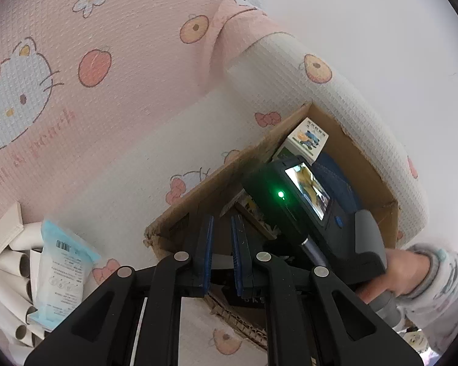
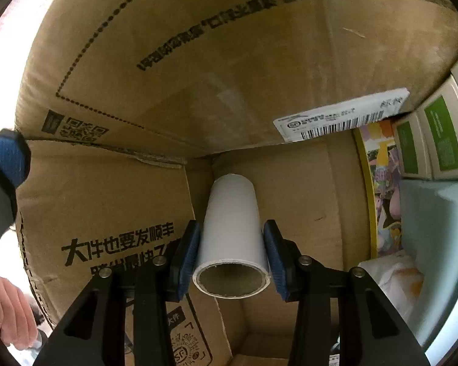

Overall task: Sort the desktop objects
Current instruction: 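Lower the tube into the box and open the right gripper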

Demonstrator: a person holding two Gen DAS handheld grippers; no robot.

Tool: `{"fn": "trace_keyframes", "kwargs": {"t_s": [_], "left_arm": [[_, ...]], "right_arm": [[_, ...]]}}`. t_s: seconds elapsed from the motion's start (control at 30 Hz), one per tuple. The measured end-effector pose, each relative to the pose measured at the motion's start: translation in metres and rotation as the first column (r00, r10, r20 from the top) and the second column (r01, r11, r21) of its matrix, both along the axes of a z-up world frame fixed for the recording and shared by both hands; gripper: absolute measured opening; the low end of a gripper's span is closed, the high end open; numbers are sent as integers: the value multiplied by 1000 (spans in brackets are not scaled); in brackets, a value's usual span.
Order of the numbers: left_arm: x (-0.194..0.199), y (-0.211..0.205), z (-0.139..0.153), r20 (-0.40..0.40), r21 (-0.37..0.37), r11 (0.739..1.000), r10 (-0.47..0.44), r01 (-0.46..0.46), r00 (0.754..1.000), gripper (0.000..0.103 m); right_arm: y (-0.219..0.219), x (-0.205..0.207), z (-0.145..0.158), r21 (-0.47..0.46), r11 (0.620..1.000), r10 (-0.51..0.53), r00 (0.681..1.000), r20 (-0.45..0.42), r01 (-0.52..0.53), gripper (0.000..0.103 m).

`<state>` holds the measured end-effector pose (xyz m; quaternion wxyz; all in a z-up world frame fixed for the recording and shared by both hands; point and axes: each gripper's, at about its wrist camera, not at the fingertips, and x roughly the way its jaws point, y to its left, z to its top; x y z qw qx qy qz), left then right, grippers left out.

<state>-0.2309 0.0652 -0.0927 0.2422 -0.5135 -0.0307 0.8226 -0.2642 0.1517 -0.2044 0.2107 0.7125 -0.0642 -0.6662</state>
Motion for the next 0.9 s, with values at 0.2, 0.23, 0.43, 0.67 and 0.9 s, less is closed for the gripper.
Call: {"fn": "trace_keyframes", "kwargs": {"t_s": [0.2, 0.23, 0.43, 0.67, 0.9], "left_arm": [[5, 6, -1, 28, -32, 999, -23, 24, 999, 13], [6, 5, 0, 28, -34, 999, -25, 26, 999, 13], [10, 4, 3, 36, -43, 999, -20, 22, 999, 13], [11, 11, 2, 47, -85, 996, -26, 30, 999, 14], [13, 35, 4, 45, -199, 976, -82, 90, 996, 44]], "right_arm": [[5, 3, -20, 2, 998, -63, 984, 169, 64, 41], [6, 4, -22, -3, 998, -58, 982, 178, 59, 41], [-1, -1, -30, 75, 994, -83, 987, 137, 73, 40], [2, -3, -18, -67, 990, -117, 983, 143, 127, 40], [28, 8, 35, -54, 987, -149, 988, 35, 151, 41]]}}
